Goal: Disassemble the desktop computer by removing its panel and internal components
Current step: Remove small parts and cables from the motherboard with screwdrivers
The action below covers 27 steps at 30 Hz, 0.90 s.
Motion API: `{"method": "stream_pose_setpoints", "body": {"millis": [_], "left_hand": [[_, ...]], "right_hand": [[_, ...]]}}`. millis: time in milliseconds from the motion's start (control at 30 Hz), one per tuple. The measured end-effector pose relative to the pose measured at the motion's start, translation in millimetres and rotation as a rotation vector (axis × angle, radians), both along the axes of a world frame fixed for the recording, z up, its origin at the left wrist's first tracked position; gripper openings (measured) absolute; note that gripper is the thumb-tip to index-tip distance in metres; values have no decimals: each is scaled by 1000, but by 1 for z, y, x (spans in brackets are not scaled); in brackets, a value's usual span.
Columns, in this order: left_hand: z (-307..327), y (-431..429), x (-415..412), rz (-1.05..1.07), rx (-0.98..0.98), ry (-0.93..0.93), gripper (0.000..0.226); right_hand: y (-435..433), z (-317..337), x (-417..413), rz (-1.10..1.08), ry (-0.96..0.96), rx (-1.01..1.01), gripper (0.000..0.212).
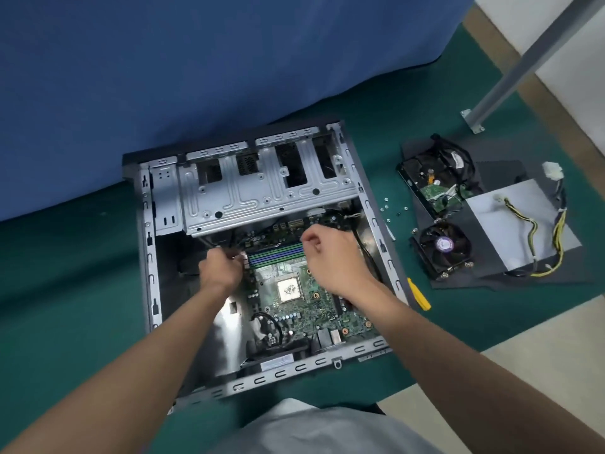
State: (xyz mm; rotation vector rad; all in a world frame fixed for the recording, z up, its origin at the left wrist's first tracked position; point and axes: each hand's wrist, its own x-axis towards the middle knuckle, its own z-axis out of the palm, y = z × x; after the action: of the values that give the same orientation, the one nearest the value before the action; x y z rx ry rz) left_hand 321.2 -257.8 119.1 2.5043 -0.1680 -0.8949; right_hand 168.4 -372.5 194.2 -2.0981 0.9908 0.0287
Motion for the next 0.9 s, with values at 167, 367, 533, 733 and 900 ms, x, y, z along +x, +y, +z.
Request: {"method": "stream_pose_setpoints", "body": {"millis": [167, 367, 533, 733, 900], "left_hand": [[-5, -7, 5, 144, -55, 51, 17], [-11, -12, 10, 205, -69, 88, 11], [-14, -10, 18, 329, -114, 230, 13], [-7, -6, 15, -69, 43, 20, 19], [4, -4, 5, -286, 113, -58, 24]], "right_hand": [[-31, -45, 21, -334, 128, 84, 23], [-40, -61, 34, -447, 234, 163, 19], [-44, -68, 38, -447, 233, 206, 15], [-42, -76, 34, -369, 264, 64, 17], [-31, -75, 34, 193, 324, -257, 31]]}}
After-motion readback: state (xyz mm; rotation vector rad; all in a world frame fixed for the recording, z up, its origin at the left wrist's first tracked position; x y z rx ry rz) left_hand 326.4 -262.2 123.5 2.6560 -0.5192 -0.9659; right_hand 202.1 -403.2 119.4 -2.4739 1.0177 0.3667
